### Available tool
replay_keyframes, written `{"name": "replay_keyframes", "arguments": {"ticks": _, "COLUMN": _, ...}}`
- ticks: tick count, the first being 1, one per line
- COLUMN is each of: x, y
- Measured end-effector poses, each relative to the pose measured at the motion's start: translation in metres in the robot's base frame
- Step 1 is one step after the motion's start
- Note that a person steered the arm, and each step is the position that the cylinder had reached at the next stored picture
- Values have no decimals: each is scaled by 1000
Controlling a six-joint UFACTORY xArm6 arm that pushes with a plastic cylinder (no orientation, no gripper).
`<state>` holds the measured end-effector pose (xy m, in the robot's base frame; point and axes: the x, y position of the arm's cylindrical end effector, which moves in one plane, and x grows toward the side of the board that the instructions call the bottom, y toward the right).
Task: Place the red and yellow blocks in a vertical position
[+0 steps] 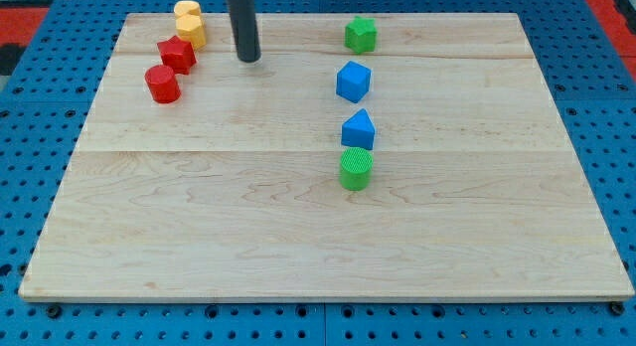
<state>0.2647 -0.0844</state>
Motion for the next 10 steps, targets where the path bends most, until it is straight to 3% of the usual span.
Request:
{"name": "replay_keyframes", "arguments": {"ticks": 1, "x": -39, "y": -14}}
{"name": "replay_keyframes", "arguments": {"ticks": 2, "x": -51, "y": -41}}
{"name": "replay_keyframes", "arguments": {"ticks": 6, "x": -51, "y": -100}}
{"name": "replay_keyframes", "arguments": {"ticks": 8, "x": -30, "y": -60}}
{"name": "replay_keyframes", "arguments": {"ticks": 10, "x": 23, "y": -84}}
